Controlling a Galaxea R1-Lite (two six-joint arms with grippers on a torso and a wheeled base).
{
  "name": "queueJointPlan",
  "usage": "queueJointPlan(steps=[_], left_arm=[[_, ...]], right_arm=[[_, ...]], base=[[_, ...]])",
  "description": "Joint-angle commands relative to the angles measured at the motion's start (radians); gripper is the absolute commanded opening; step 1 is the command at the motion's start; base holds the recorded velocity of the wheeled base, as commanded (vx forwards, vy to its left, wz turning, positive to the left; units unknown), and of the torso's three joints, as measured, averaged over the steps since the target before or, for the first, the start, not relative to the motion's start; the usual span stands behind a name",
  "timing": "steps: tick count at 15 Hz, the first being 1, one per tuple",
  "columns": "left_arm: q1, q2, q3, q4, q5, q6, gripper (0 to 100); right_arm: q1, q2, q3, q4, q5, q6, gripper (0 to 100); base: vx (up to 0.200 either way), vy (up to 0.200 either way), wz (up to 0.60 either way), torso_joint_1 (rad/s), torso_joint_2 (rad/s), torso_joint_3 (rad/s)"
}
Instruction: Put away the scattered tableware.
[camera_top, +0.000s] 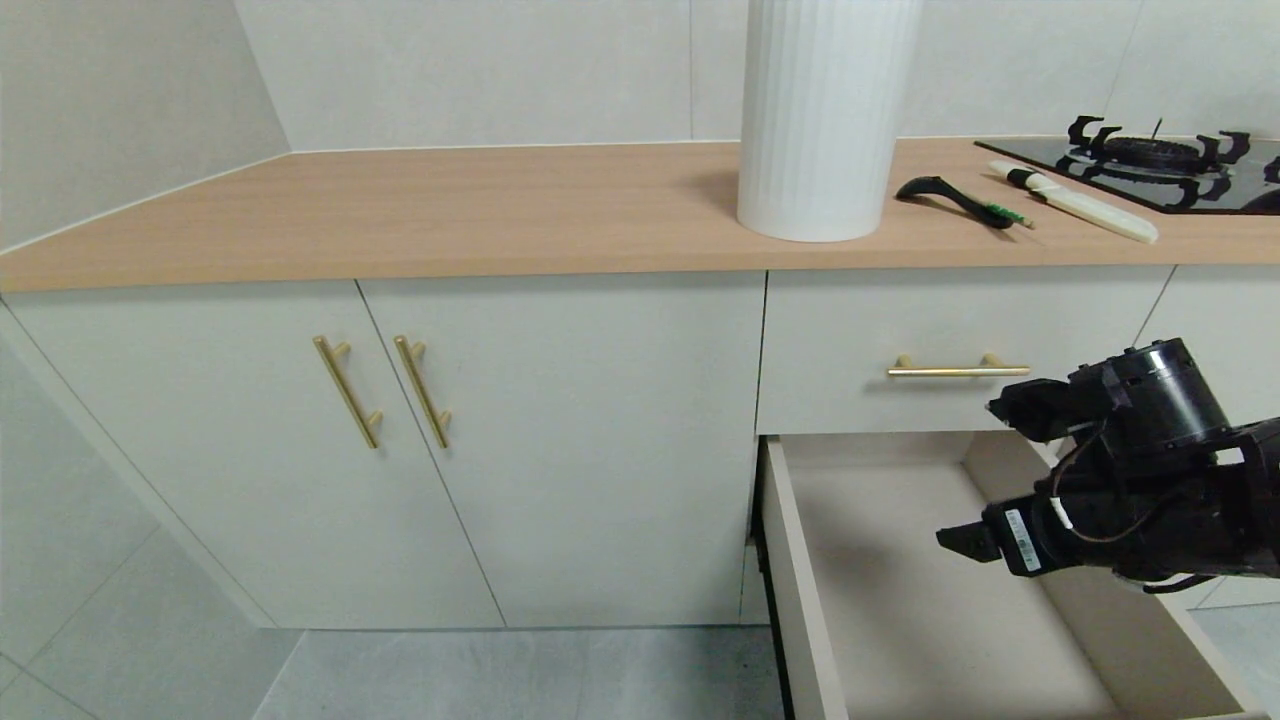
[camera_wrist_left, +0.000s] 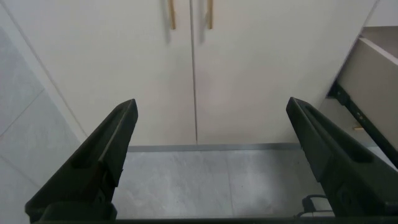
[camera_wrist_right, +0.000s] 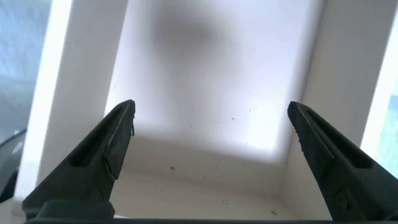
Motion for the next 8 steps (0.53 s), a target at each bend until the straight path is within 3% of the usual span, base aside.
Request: queueJointPlan(steps=[1,3,6,8], left_arm=[[0.0,0.001,0.0,0.0,0.001,0.0,100],[0.0,0.001,0.0,0.0,0.001,0.0,100],[0.0,0.001,0.0,0.0,0.001,0.0,100],[0.0,0.001,0.0,0.0,0.001,0.0,100]], right_arm=[[-0.001,-0.025,0.016,-0.025,-0.001,-0.001,100],[-0.001,-0.034,0.021,-0.045,-0.001,-0.001,100],[-0.001,-0.043,0.03,-0.072,-0.001,-0.001,100],[-0.001,-0.048,0.032,-0.078,-0.004,-0.001,100]], base=[[0.0,0.0,0.0,0.0,0.0,0.0],[0.0,0.0,0.0,0.018,-0.1,-0.079],[0.0,0.0,0.0,0.069,-0.24,-0.258],[0.0,0.0,0.0,0.186,-0.52,-0.305]])
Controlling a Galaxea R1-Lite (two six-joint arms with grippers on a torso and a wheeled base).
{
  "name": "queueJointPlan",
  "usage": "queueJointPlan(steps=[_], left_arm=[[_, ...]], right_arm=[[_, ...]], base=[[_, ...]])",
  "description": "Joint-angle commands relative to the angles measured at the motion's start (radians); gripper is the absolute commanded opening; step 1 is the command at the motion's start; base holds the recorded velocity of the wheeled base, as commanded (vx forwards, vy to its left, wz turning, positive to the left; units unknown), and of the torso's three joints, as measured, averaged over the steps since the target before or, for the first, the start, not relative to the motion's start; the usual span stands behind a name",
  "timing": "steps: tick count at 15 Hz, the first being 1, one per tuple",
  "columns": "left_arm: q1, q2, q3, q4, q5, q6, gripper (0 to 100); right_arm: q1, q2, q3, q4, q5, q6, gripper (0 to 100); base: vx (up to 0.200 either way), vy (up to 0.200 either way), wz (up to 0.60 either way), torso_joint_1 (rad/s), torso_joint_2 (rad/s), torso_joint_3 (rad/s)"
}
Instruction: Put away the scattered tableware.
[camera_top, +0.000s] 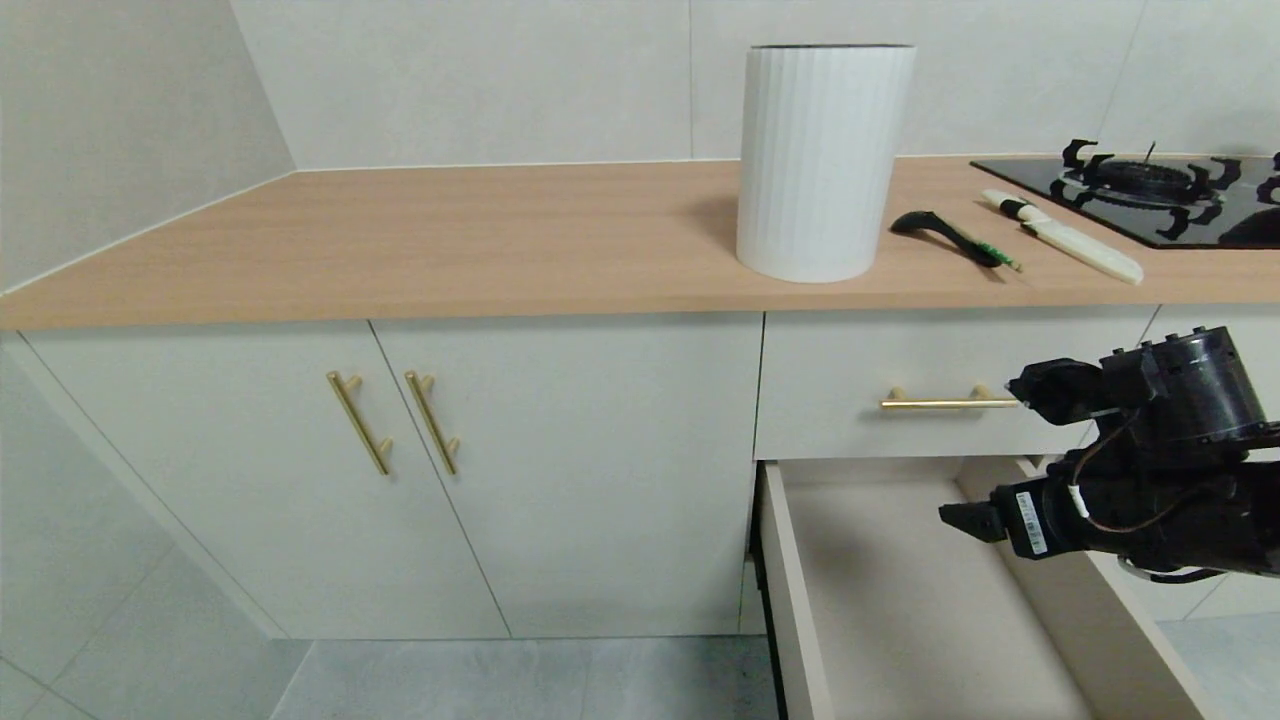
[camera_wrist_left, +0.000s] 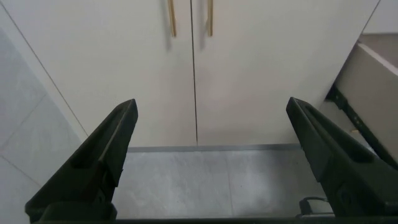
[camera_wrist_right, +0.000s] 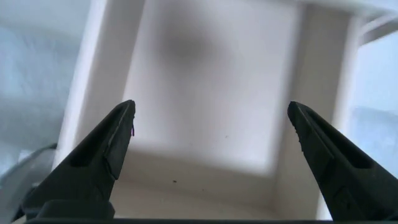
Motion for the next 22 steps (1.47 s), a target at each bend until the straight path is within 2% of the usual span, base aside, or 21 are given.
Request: queueJointPlan(steps=[1,11,12,13,15,18,20,22], left_arm=[[0.0,0.001,0.0,0.0,0.001,0.0,100],[0.0,0.001,0.0,0.0,0.001,0.0,100],[0.0,0.001,0.0,0.0,0.001,0.0,100],[0.0,0.001,0.0,0.0,0.001,0.0,100],[0.0,0.001,0.0,0.0,0.001,0.0,100],[0.0,0.001,0.0,0.0,-0.001,0.0,100],[0.0,0.001,0.0,0.0,0.001,0.0,100],[0.0,0.001,0.0,0.0,-0.001,0.0,100]], right_arm=[[0.0,-0.008,0.002,-0.001,-0.001,0.0,100],[-0.028,-0.021,-0.005,-0.008,-0.001,0.0,100],[-0.037,-0.023,-0.004,-0.033,-0.001,0.0,100],[-0.069,-0.018,-0.01,-0.169,0.012,-0.006,100],[-0.089,0.026,-0.081,-0.215,0.015,-0.023,100],[-0.086,0.097,-0.248,-0.165,-0.002,-0.012,100],[-0.082,0.117,-0.283,-0.153,-0.011,0.039,100],[-0.105,0.183,-0.349,-0.151,-0.08,0.092,100]], base=[[0.0,0.0,0.0,0.144,-0.54,-0.276],[0.0,0.0,0.0,0.182,-0.47,-0.277],[0.0,0.0,0.0,0.08,-0.21,-0.119],[0.0,0.0,0.0,0.032,-0.06,-0.036],[0.0,0.0,0.0,0.0,0.0,0.0],[0.0,0.0,0.0,0.0,0.0,0.0],[0.0,0.0,0.0,0.0,0.0,0.0],[0.0,0.0,0.0,0.0,0.0,0.0]])
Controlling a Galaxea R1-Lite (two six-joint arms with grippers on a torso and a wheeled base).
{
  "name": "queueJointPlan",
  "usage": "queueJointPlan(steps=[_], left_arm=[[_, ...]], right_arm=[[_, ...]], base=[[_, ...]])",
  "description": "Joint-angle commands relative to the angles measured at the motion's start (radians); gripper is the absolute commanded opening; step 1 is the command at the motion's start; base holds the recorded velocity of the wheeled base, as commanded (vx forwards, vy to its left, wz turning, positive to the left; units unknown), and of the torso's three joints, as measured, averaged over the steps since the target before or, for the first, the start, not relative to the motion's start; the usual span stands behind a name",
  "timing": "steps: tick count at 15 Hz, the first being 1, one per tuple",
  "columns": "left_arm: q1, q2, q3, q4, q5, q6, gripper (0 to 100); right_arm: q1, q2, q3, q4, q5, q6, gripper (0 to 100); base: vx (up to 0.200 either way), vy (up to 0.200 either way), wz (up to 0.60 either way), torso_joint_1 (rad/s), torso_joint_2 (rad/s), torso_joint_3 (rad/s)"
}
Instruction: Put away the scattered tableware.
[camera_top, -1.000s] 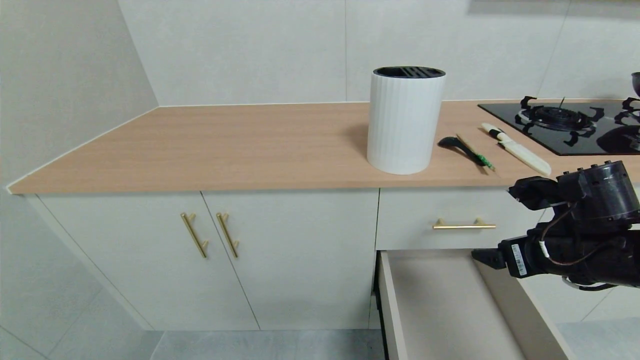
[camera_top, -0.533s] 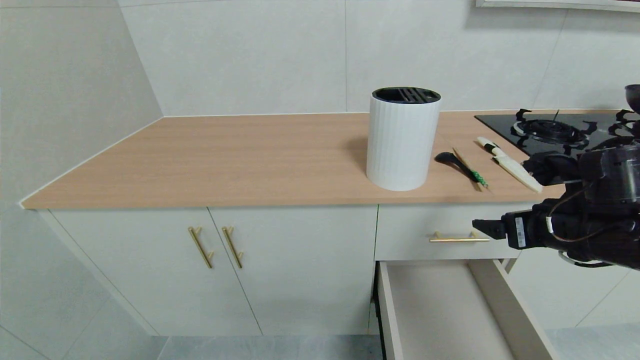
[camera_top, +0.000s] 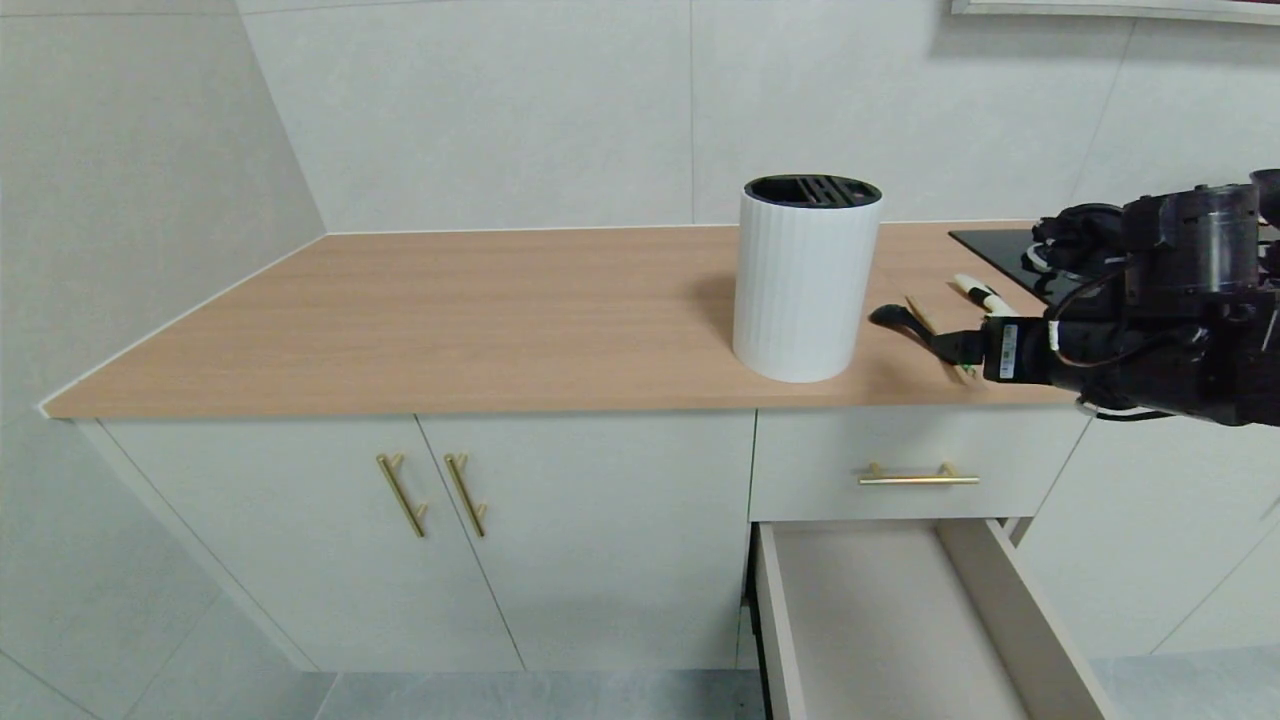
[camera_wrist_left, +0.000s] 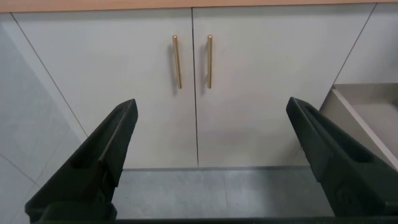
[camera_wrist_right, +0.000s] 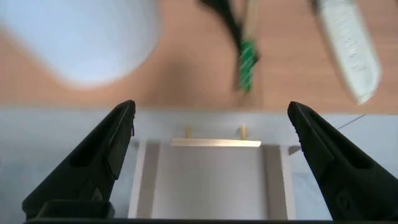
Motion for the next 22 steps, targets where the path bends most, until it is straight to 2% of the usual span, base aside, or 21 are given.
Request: queueJointPlan(steps=[1,4,7,18,19,22], left_arm=[[0.0,0.001,0.0,0.0,0.0,0.0,100],[0.0,0.001,0.0,0.0,0.0,0.0,100],[0.0,0.001,0.0,0.0,0.0,0.0,100],[0.0,0.001,0.0,0.0,0.0,0.0,100],[0.0,0.001,0.0,0.0,0.0,0.0,100],[0.0,0.001,0.0,0.0,0.0,0.0,100]], right_arm=[[-0.021,0.09,-0.059,-0.001,-0.043,0.012,100],[-0.035,0.188,-0.118,-0.009,-0.077,0.072,100],[-0.065,0.244,-0.133,-0.041,-0.083,0.072,100],[-0.074,0.287,-0.142,-0.07,-0.083,0.07,100],[-0.074,0.287,-0.142,-0.07,-0.083,0.072,0],[-0.073,0.282,-0.139,-0.069,-0.082,0.072,0]], base=[[0.0,0.0,0.0,0.0,0.0,0.0],[0.0,0.0,0.0,0.0,0.0,0.0],[0.0,0.0,0.0,0.0,0.0,0.0],[0.0,0.0,0.0,0.0,0.0,0.0],[0.0,0.0,0.0,0.0,0.0,0.0],[0.0,0.0,0.0,0.0,0.0,0.0]])
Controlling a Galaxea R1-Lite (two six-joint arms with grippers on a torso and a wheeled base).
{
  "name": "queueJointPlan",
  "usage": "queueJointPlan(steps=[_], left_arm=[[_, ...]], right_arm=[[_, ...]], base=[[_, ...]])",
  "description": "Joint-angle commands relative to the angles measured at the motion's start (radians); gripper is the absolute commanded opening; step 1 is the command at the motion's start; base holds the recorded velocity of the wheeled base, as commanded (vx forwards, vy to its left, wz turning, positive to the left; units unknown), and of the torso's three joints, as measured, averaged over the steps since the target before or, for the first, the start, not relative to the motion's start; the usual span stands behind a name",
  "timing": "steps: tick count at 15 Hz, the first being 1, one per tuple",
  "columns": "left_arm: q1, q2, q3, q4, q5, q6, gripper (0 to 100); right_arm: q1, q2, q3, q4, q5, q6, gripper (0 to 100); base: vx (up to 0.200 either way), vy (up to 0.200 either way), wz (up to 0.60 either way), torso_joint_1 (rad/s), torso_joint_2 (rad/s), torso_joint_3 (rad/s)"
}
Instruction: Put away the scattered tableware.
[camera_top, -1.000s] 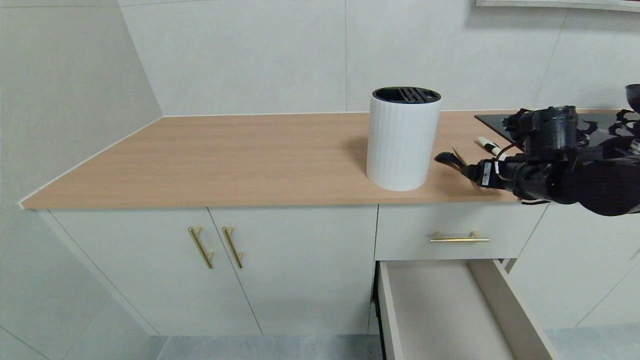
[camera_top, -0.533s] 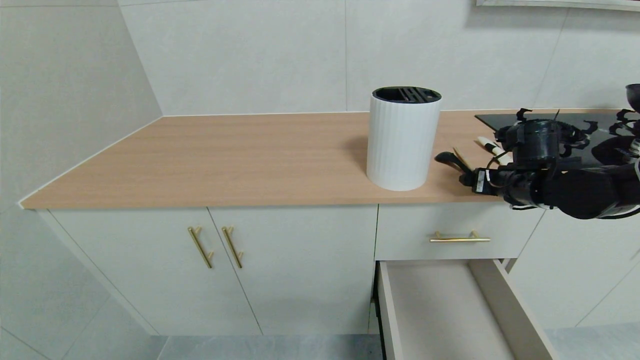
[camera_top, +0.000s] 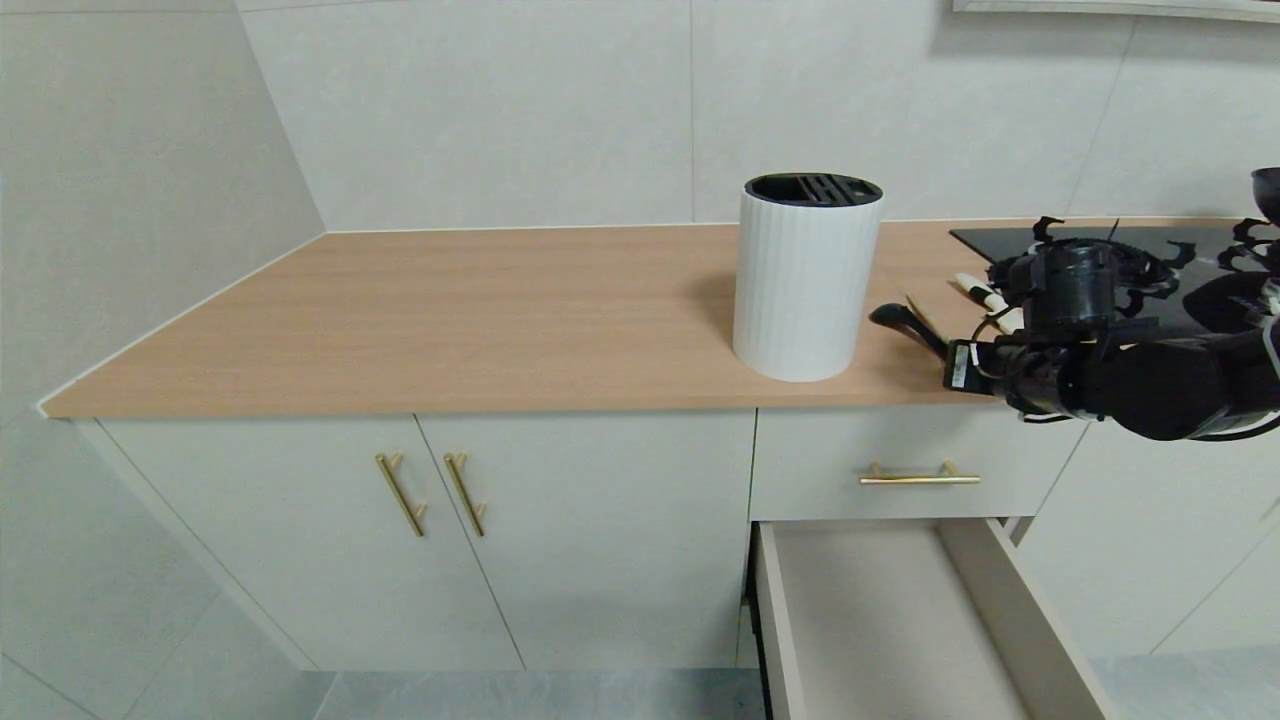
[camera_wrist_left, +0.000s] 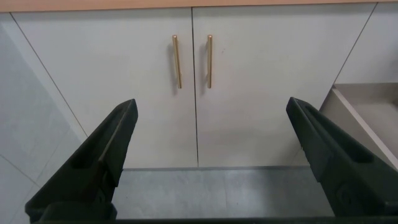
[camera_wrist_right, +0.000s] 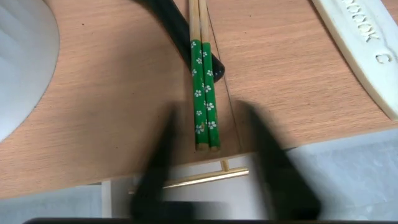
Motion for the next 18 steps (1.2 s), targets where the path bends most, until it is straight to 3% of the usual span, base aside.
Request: queueJointPlan(steps=[1,11,16,18], left_arm=[[0.0,0.001,0.0,0.0,0.0,0.0,100],[0.0,0.001,0.0,0.0,0.0,0.0,100],[0.0,0.001,0.0,0.0,0.0,0.0,100],[0.0,0.001,0.0,0.0,0.0,0.0,100]], right_arm=[[0.002,-0.005,0.0,0.001,0.001,0.0,0],[0.003,-0.128,0.042,0.044,0.011,-0.001,0],[0.037,-0.334,0.172,0.065,0.013,0.0,0],[0.046,-0.447,0.221,0.138,0.027,0.0,0]], base=[[0.0,0.0,0.0,0.0,0.0,0.0],[0.0,0.0,0.0,0.0,0.0,0.0],[0.0,0.0,0.0,0.0,0.0,0.0],[0.0,0.0,0.0,0.0,0.0,0.0]])
